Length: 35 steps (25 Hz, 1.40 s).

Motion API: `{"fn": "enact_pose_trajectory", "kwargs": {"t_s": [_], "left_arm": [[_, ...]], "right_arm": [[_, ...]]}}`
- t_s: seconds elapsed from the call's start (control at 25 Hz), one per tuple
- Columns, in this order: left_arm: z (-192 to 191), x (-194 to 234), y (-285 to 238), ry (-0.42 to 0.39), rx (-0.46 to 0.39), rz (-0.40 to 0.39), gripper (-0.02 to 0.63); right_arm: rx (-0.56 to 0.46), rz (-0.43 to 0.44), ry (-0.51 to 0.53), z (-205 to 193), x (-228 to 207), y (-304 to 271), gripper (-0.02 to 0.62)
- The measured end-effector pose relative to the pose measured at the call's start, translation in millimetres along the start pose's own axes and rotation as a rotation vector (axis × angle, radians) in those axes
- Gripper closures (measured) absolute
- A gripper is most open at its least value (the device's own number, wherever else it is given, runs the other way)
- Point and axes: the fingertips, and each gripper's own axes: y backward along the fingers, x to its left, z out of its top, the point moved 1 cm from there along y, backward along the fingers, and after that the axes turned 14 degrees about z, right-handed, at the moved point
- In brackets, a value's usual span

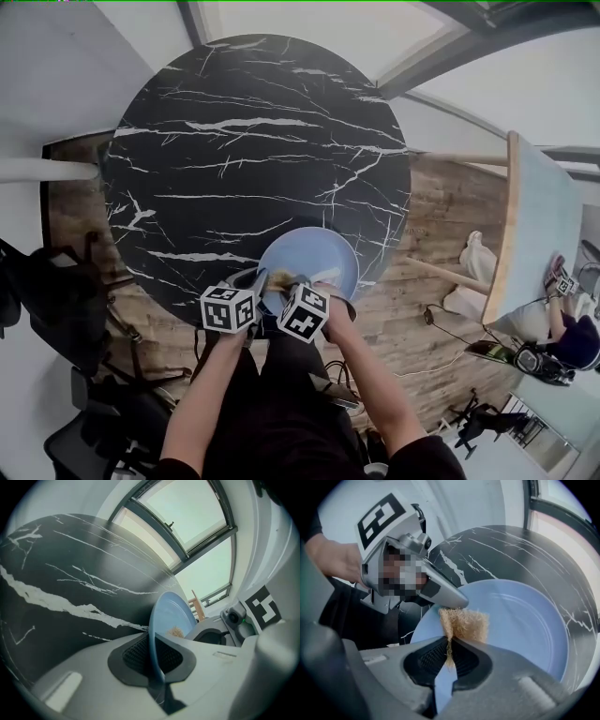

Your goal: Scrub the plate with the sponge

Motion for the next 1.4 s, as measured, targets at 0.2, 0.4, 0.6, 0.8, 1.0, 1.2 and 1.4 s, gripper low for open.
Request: {"fn": "enact_pose_trajectory", "kwargs": {"t_s": [0.2,0.4,0.6,0.8,1.0,1.2,1.4], "left_arm": [[0,0,0,0.003,0.002,-0.002,0.588],[0,0,1,0.003,0.0,-0.002,0.588],[0,1,1,0.007,0.006,-0.002,0.586],[0,0,1,0.012,-0.001,-0.002,0.586],[0,0,1,0.012,-0.001,-0.005,0.586],[0,1,1,0.021,-0.004,0.004,0.587],[0,1,2,0.02,-0.001,0.007,0.588]], "right_arm": [[0.019,0.004,0.01,0,-10,7,0.571],[0.006,-0.003,-0.02,1,-23,18,0.571],[-0.039,-0.055,-0.078,5,-46,35,0.571],[-0.084,-0.084,-0.116,6,-62,46,0.571],[-0.13,-0.138,-0.158,4,-75,56,0.571],[-0.112,-0.303,-0.103,1,-90,69,0.571],[-0.121,-0.412,-0.005,-9,-86,88,0.572]]}}
